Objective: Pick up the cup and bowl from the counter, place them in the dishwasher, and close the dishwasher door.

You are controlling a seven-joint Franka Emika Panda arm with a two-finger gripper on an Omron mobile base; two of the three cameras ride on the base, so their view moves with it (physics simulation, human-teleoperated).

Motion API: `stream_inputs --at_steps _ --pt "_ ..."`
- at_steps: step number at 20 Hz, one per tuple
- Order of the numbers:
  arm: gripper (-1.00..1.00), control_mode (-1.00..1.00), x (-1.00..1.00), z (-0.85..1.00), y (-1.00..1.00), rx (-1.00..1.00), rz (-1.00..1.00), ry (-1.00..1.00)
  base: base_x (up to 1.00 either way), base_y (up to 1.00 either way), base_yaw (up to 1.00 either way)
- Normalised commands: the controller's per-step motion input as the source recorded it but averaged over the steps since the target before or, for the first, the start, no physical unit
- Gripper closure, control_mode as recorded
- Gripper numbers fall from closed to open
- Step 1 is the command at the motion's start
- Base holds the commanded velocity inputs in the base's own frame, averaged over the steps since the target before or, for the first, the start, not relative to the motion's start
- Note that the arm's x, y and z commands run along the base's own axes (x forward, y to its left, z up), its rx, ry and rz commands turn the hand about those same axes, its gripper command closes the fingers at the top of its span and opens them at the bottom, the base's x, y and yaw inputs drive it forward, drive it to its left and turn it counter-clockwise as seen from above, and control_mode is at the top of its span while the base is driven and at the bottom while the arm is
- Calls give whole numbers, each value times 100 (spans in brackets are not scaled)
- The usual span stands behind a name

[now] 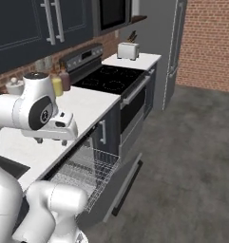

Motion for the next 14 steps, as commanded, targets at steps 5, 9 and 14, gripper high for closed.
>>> stream_inputs --at_steps 5,9,14 --pt "-100 100 0 0 0 0 0 0 -2 80 -11" --pt "-100 100 0 0 0 0 0 0 9 13 0" --pt "-100 100 0 0 0 0 0 0 43 0 -18"
